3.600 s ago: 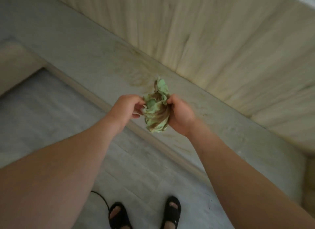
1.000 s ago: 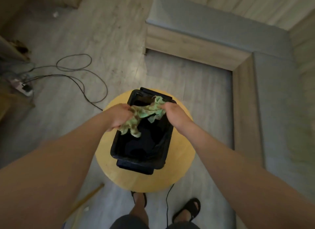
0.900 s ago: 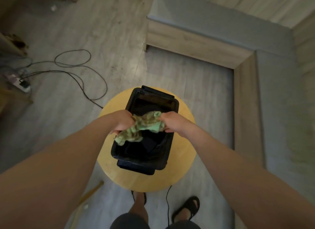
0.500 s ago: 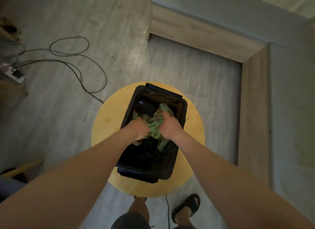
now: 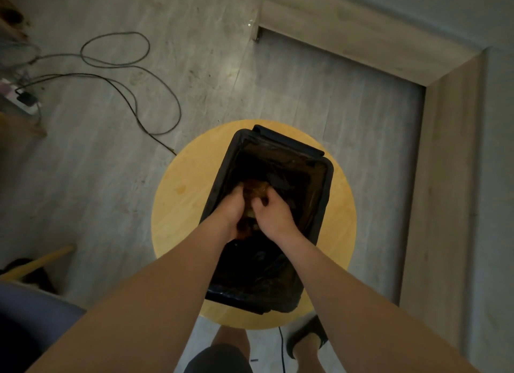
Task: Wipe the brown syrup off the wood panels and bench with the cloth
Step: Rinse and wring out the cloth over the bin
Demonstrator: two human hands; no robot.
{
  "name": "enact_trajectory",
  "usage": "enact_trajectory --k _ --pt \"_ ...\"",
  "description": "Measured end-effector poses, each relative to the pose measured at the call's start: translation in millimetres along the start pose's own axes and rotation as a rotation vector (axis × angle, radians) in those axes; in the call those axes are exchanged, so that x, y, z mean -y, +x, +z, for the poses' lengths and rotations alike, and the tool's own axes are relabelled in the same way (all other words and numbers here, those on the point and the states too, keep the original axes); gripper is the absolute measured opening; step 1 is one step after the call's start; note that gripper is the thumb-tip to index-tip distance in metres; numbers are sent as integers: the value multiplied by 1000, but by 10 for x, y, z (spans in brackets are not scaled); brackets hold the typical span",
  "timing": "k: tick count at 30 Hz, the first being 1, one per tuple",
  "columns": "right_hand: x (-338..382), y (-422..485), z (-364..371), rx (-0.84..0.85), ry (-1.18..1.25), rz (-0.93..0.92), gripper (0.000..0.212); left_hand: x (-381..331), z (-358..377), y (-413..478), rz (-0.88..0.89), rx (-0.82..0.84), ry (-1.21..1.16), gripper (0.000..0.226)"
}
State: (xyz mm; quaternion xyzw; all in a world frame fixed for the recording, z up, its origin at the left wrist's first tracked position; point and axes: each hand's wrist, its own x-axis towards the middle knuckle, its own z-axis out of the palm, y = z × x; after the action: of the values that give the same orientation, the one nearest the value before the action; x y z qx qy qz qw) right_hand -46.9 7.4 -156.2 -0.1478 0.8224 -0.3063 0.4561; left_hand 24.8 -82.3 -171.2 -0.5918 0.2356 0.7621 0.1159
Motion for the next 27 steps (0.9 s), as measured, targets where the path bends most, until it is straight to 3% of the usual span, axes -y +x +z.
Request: enact_trajectory --k 2,6,11,17,20,23,27 --pt "19 -158 22 -53 93 -82 23 -20 27 12 14 10 -36 54" --pt "34 -301 63 -178 109 -262 50 -43 138 1 118 -34 -60 48" --pt "62 -156 42 -269 -80 -330 47 -23 200 -23 78 11 -66 28" --pt "14 193 -101 -303 -311 -325 41 -1 194 -109 214 5 18 38" --pt "-29 368 -126 -373 -281 -199 32 29 161 -166 210 -50 22 39" --pt "-59 305 -43 -421 -208 -52 46 36 136 -204 145 -124 -29 42" --pt "-25 198 156 -235 -347 203 54 55 81 -149 81 -44 -93 48"
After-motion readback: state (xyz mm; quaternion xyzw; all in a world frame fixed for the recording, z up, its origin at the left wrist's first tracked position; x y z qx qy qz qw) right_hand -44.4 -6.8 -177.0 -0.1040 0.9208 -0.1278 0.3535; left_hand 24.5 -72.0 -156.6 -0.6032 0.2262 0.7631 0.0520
